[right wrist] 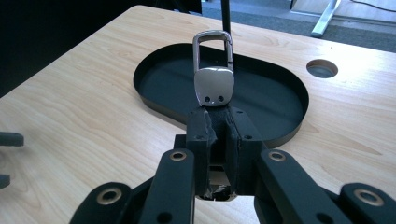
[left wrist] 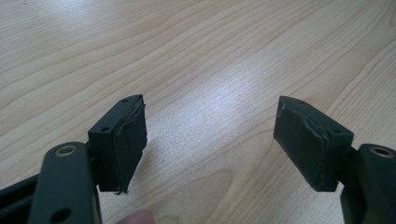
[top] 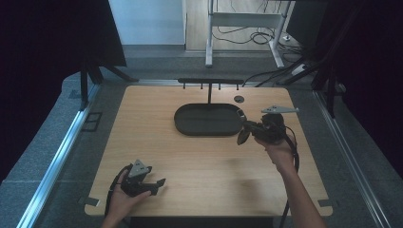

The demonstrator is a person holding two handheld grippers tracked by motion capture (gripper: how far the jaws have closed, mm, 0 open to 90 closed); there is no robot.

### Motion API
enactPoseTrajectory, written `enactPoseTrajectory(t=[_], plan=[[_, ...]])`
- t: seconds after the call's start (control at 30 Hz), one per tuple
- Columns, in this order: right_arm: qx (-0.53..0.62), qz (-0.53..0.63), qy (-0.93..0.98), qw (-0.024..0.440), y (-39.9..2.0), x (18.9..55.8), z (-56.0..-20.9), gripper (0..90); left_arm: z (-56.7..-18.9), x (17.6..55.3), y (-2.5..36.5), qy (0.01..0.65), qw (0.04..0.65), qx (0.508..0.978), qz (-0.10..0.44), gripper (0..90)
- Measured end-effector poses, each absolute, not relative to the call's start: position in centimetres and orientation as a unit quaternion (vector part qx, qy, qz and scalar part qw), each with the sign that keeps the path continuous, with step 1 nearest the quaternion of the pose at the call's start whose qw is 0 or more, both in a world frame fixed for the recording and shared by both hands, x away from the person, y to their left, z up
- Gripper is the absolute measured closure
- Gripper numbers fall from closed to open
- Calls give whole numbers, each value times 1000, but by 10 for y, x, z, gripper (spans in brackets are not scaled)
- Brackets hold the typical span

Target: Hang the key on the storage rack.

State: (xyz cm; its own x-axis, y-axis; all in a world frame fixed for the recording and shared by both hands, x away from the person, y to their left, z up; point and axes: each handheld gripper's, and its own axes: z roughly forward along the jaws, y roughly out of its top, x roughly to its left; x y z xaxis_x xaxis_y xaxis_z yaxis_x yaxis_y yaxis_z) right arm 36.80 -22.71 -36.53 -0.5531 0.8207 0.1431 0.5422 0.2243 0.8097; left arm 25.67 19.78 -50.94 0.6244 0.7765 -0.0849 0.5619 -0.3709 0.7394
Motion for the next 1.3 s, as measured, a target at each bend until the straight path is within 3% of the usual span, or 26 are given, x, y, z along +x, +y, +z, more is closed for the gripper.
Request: enactPoseTrajectory(t=[1.3], plan=[[489, 436, 731, 192, -209, 422, -376, 809, -509, 257, 200, 411, 385, 814, 139, 261]])
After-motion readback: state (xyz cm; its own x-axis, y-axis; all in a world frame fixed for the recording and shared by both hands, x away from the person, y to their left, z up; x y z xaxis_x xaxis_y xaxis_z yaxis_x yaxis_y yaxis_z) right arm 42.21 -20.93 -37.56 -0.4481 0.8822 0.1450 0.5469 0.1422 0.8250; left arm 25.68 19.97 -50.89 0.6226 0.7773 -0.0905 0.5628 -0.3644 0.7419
